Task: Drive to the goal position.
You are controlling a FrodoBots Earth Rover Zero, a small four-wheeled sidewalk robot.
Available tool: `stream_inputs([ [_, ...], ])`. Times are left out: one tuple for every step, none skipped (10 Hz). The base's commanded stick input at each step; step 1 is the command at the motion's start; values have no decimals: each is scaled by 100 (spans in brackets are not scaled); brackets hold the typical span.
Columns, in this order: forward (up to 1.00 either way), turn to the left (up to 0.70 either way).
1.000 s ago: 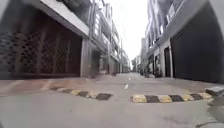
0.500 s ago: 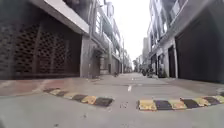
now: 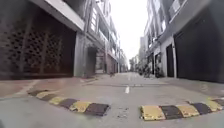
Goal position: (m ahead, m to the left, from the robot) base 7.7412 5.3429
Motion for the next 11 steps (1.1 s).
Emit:
stream_inputs([
  [85,-33],
  [85,-34],
  [85,-34],
  [85,-34],
  [85,-18],
  [85,0],
  [85,0],
  [85,0],
  [85,0],
  [85,0],
  [85,0],
])
